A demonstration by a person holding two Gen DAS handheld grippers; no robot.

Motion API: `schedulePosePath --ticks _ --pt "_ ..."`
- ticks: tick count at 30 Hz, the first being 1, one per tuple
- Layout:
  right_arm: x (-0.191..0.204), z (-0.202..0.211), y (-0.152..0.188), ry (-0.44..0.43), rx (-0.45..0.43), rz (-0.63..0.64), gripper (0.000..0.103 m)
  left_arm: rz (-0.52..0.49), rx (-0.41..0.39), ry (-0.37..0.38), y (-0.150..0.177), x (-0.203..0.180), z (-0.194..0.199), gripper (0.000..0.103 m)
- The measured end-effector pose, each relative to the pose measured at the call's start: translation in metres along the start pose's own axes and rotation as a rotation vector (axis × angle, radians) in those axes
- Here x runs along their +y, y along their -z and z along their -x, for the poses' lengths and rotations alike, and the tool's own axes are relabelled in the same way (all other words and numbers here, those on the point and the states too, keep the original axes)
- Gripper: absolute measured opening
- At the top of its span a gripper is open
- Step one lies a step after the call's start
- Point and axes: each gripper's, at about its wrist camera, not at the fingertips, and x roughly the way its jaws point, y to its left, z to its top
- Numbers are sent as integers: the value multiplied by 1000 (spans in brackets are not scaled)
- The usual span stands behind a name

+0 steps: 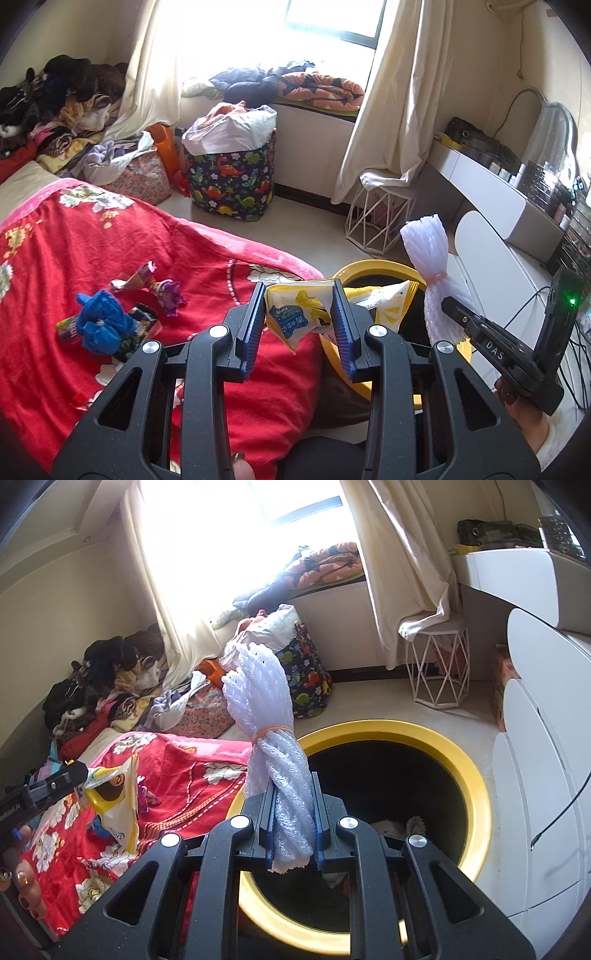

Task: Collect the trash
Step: 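Carry the foam mesh and yellow chip bag in both grippers over the bin, then open both grippers to drop the foam mesh and chip bag into the bin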

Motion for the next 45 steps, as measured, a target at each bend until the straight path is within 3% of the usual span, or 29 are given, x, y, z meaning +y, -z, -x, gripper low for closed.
schedulePosePath --ticks 35,44,45 --pt "-46 -7 2 141 27 -96 15 -177 127 61 13 -74 -72 28" --pt "-56 -8 2 167 24 -134 18 -146 171 70 13 -74 -96 28" --pt "-57 -9 2 170 24 -136 23 -135 174 76 13 -72 -98 29"
